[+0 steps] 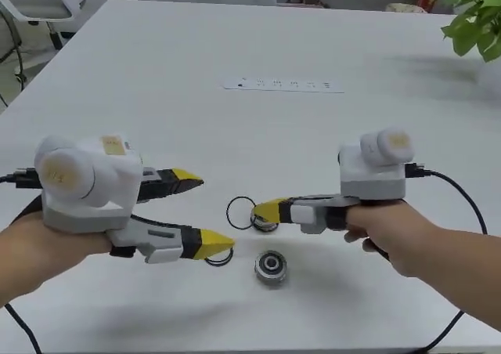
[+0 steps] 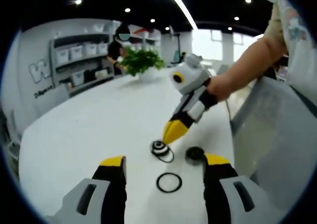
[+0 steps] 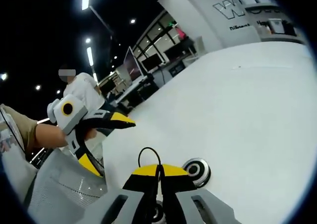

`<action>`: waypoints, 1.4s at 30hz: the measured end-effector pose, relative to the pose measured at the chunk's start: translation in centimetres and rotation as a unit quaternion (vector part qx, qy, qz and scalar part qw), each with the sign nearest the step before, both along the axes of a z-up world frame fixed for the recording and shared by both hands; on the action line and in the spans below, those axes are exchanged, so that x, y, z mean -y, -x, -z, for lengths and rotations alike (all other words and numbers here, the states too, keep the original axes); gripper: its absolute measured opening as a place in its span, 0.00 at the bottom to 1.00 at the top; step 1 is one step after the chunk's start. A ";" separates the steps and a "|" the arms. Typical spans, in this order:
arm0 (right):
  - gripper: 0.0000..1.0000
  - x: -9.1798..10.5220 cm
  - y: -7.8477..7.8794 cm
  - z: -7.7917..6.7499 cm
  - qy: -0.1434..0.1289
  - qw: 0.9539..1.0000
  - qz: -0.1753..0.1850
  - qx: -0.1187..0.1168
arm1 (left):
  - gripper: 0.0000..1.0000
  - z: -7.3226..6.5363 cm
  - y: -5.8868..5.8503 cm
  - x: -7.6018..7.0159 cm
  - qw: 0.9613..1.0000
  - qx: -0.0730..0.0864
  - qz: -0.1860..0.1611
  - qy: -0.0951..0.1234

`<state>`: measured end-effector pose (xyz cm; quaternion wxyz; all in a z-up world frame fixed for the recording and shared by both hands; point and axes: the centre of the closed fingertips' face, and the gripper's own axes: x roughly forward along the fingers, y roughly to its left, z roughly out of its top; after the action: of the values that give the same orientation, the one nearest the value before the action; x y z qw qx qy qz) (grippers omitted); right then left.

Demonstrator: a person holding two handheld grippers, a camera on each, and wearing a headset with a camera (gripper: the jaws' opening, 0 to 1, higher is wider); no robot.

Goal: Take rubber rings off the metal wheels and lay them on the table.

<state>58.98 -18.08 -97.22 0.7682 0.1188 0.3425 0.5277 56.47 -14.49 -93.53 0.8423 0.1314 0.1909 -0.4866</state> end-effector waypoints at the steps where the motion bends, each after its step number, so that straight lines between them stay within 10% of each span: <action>1: 0.00 -0.3 0.2 0.1 0.002 1.000 -0.004 -0.004 | 0.63 0.1 0.1 -0.3 1.000 -0.001 -0.002 0.000; 25: 0.00 -2.6 2.2 3.9 0.072 0.995 -0.052 -0.036 | 0.64 1.0 1.0 -2.5 1.000 -0.007 -0.020 -0.010; 42: 0.05 -2.5 2.0 4.0 0.077 0.995 -0.049 -0.026 | 0.63 1.5 0.8 -2.7 1.000 -0.014 -0.020 -0.017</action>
<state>57.01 -15.63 -101.22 0.7394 0.0561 0.4074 0.5331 55.63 -11.80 -95.05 0.8469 0.1348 0.2134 -0.4680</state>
